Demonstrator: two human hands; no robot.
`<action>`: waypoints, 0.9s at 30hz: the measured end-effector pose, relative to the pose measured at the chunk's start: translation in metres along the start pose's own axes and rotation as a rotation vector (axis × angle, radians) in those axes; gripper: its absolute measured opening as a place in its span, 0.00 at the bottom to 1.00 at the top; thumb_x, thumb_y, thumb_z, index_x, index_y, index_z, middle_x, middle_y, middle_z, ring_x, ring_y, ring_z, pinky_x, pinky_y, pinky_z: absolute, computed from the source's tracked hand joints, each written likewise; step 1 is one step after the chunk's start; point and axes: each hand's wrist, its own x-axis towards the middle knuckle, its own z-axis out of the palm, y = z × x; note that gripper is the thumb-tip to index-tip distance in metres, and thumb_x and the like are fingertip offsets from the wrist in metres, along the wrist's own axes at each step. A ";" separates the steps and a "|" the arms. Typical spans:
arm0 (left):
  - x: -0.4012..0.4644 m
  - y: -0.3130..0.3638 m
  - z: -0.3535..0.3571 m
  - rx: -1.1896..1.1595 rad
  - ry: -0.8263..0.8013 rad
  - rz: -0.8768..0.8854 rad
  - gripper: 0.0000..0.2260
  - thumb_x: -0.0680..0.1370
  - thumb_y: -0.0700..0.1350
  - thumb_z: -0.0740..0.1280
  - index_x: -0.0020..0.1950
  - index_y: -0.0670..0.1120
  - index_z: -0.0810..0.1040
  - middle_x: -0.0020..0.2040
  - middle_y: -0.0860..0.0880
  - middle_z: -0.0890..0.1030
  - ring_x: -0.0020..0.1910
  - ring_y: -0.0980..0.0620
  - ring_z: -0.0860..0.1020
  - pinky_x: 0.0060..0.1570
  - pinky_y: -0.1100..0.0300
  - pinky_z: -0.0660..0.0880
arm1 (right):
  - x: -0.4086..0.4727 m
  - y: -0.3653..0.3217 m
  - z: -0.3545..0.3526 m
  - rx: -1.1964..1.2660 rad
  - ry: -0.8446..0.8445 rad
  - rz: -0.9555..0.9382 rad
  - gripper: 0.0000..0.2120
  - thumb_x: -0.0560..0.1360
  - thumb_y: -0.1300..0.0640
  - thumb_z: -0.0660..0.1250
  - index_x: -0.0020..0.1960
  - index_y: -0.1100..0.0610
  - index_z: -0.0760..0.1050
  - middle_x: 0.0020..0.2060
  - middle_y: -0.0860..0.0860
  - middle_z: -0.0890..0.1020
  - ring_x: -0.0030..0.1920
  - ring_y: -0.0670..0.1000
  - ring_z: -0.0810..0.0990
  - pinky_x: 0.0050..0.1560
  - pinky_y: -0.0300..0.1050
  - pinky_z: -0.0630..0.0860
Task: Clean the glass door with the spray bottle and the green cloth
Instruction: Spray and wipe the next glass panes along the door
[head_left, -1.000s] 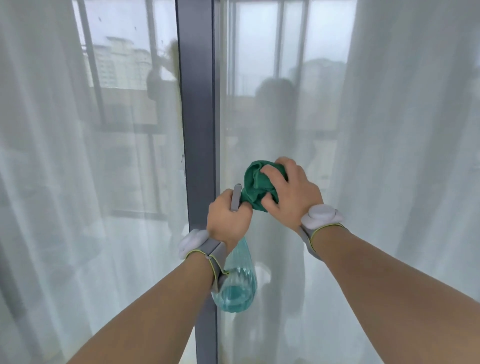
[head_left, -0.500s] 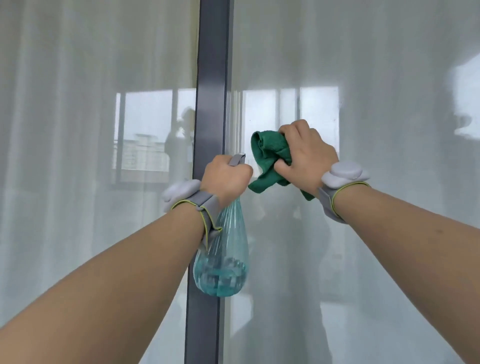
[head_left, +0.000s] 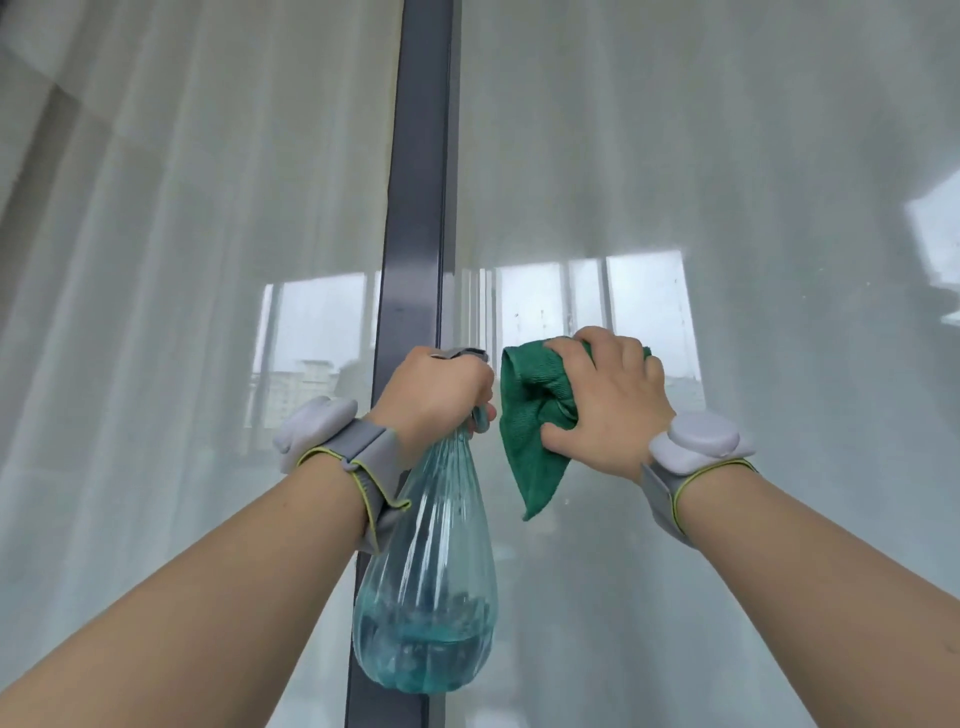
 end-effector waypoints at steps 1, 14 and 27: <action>0.001 0.000 0.000 -0.012 -0.012 -0.004 0.09 0.65 0.37 0.64 0.45 0.41 0.76 0.39 0.41 0.77 0.34 0.43 0.82 0.39 0.50 0.73 | 0.000 0.000 0.001 0.007 0.006 0.013 0.38 0.65 0.39 0.66 0.72 0.45 0.57 0.65 0.48 0.61 0.61 0.54 0.59 0.59 0.51 0.60; -0.004 -0.001 -0.002 -0.043 -0.014 0.008 0.07 0.74 0.31 0.60 0.47 0.39 0.75 0.43 0.39 0.77 0.37 0.43 0.79 0.42 0.50 0.74 | 0.003 -0.011 0.010 -0.062 0.169 0.108 0.27 0.67 0.42 0.64 0.65 0.48 0.67 0.58 0.51 0.67 0.55 0.56 0.63 0.53 0.52 0.61; 0.001 -0.006 -0.002 -0.070 -0.004 0.040 0.07 0.75 0.31 0.60 0.47 0.38 0.76 0.44 0.38 0.79 0.36 0.43 0.80 0.42 0.51 0.75 | 0.004 -0.015 0.017 -0.120 0.254 0.131 0.25 0.65 0.43 0.65 0.59 0.51 0.70 0.54 0.53 0.69 0.51 0.58 0.66 0.49 0.52 0.64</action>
